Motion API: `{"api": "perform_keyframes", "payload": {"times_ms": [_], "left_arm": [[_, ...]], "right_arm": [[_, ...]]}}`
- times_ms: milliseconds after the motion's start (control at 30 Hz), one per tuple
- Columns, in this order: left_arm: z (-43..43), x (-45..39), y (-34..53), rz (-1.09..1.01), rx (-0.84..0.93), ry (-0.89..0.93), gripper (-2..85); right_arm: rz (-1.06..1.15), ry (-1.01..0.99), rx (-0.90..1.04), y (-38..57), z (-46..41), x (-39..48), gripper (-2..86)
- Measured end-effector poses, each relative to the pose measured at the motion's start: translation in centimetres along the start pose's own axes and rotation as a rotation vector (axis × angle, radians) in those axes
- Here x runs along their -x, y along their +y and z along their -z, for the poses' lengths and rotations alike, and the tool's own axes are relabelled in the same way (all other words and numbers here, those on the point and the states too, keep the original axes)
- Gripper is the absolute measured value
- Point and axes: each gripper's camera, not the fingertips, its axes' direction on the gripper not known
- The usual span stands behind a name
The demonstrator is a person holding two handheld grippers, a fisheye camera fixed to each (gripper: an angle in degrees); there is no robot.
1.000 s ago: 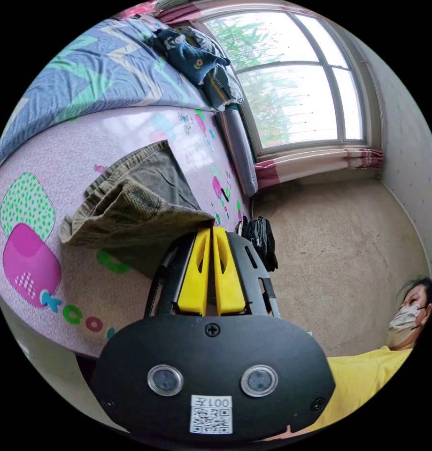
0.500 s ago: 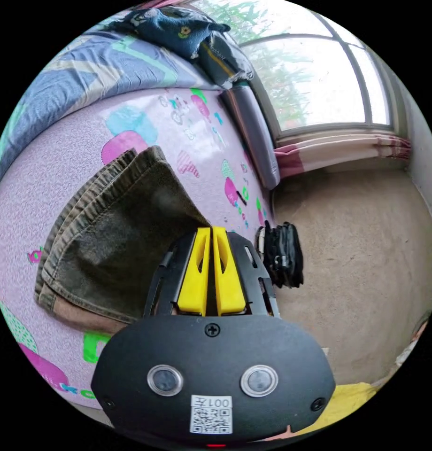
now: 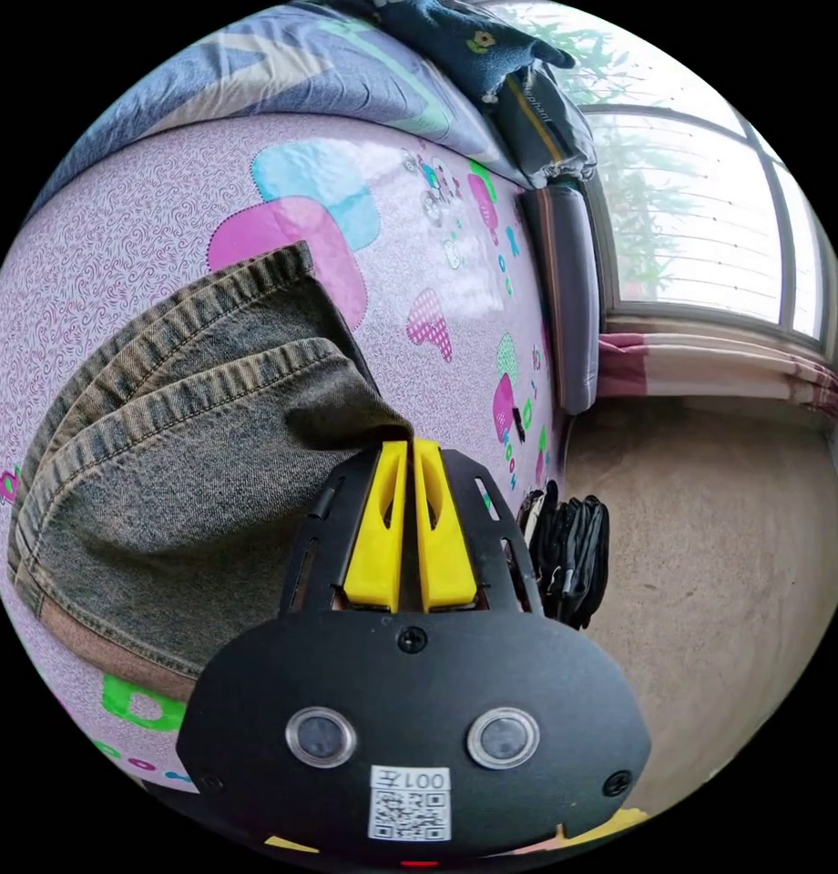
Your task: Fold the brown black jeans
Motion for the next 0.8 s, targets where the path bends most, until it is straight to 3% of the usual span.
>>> {"api": "perform_keyframes", "payload": {"times_ms": [167,433,500,600,800], "left_arm": [[-1.4,-0.5,-2.2,0.003,0.016,-0.045,-1.0],[-1.4,-2.7,-3.7,-0.183,0.107,-0.025,-1.3],[-1.8,-3.5,-4.9,-0.235,0.249,-0.151,-1.6],[-0.9,-4.8,-5.9,-0.322,0.278,-0.293,-1.6],[2.5,-3.1,-6.6,-0.233,0.223,-0.103,-1.3]], "right_arm": [[0.046,-0.082,0.017,-1.9,-1.9,-0.7,0.7],[0.402,-0.026,0.389,2.7,-11.5,2.1,0.5],[0.496,0.001,0.473,4.5,-14.0,2.7,0.5],[0.635,0.039,0.610,7.6,-18.3,3.4,0.5],[0.785,0.059,0.829,12.8,-26.5,3.6,0.7]]}}
